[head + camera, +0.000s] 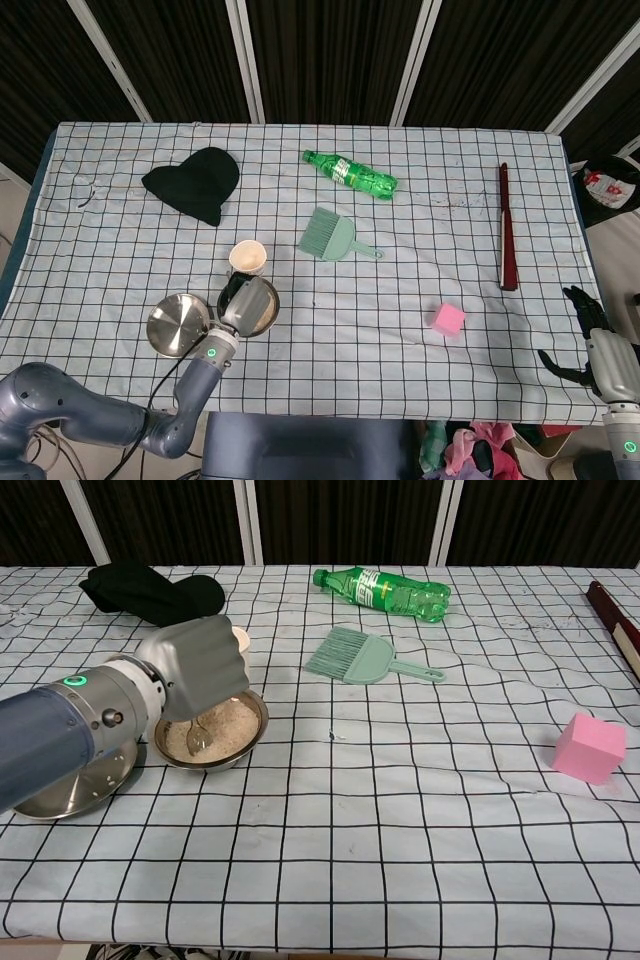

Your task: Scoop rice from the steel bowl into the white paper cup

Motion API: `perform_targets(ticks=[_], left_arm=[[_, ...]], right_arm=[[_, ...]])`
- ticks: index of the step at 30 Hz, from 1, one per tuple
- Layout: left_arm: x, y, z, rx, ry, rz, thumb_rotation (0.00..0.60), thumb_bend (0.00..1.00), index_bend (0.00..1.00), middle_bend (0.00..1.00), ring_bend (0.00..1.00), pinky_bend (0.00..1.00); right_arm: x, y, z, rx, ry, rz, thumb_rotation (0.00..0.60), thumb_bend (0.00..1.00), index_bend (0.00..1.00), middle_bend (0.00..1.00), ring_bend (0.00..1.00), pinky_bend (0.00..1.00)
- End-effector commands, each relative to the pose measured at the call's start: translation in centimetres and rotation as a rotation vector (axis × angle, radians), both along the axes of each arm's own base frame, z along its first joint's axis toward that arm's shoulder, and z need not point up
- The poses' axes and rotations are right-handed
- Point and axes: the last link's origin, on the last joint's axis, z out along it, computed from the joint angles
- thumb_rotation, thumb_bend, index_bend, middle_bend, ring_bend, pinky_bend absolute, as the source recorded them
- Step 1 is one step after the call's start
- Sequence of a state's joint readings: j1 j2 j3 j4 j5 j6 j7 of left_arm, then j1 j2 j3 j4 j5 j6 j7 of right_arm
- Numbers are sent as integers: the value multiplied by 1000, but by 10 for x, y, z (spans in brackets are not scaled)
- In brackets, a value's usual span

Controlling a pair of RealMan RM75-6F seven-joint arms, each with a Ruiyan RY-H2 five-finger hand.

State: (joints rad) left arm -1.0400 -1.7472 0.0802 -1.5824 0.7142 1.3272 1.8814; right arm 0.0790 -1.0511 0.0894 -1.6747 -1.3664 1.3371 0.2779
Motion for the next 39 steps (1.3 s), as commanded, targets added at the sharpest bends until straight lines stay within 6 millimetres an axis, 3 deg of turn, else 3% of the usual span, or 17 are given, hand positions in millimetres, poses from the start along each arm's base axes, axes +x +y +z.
perform_targets(ticks=[1, 19, 39], left_arm=[[1, -3, -3, 7, -8, 25, 600, 495, 771, 1000, 1000, 1000], [2, -5, -5, 91, -143, 213, 600, 508, 781, 1000, 1000, 1000], [3, -4, -12, 144, -270, 291, 600, 516, 789, 1000, 1000, 1000]], right_arm=[[0, 0, 0, -1, 0, 0, 600, 216, 0, 0, 0, 207], [0, 0, 0, -4, -6, 2, 600, 215, 0, 0, 0, 207], [0, 0, 1, -8, -7, 1, 600, 216, 0, 0, 0, 207]])
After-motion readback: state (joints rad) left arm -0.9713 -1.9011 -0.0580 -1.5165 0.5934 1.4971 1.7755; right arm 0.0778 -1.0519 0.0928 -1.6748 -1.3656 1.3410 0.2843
